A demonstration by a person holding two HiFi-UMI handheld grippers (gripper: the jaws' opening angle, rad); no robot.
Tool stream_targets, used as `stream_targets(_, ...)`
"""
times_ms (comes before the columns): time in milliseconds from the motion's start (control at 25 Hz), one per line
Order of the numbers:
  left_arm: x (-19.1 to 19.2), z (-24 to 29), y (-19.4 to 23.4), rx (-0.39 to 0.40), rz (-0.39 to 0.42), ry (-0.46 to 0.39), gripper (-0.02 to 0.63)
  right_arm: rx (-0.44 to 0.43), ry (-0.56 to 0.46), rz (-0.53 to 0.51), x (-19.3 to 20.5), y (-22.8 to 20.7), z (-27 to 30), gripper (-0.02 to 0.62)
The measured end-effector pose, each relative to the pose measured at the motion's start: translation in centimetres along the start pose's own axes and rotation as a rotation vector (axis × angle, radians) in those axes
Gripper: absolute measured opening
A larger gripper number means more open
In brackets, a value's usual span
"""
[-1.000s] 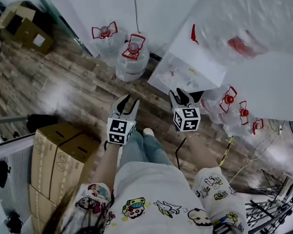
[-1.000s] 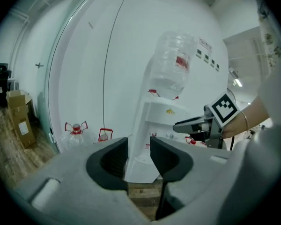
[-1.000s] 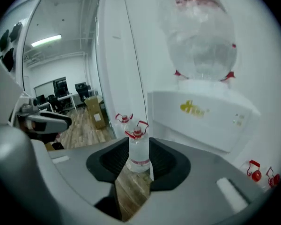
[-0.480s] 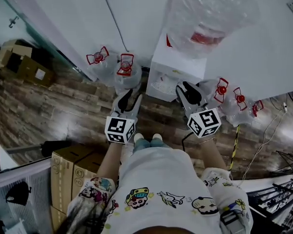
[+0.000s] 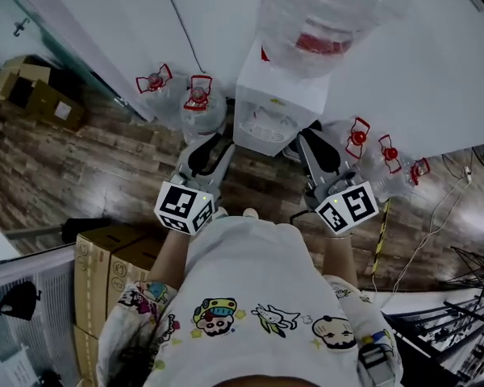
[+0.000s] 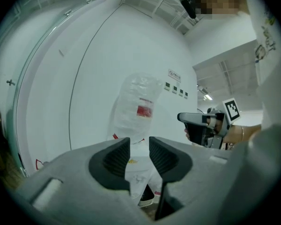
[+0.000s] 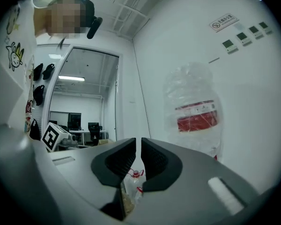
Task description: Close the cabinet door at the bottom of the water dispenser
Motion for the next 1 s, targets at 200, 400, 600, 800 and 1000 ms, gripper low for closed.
stream_targets(200,-0.4,-0.3,-2.5,0.016,-0.023,-0.021,0.112,0.056,-0.036,0.045,-0.4,-0.1,-3.2,0.015)
stream_targets(400,0.0,-0.5,-4.4,0.025,-0.031,-0.004,0.055,0.108,-0.066,0.105,-0.2,-0.4,-6.1,0.009)
stream_targets(600,0.8,-1.8,-5.0,0.014,-0.056,0.025,0.0,0.167,-0.02,0.088,0.5,-0.5,-8.1,0.009)
stream_targets(800,1.6,-2.5,-4.2,0.004,-0.054,0.07,0.0,0.199,0.036,0.029,1.1,-0.4,-8.1,0.009)
stream_targets(1000,1.6,-2.2,-3.5,0.002,-0.042,0.082,0.0,0.203,0.051,0.012,1.4,-0.3,-7.5,0.008)
Point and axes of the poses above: the fingertips, and each gripper's own axes: z forward along the fingers, y to its left, x out of its underside, the point moved 9 cm from there along -z, backward along the fingers, and after that the axes turned 13 degrees about -y, right-handed, at the moved point
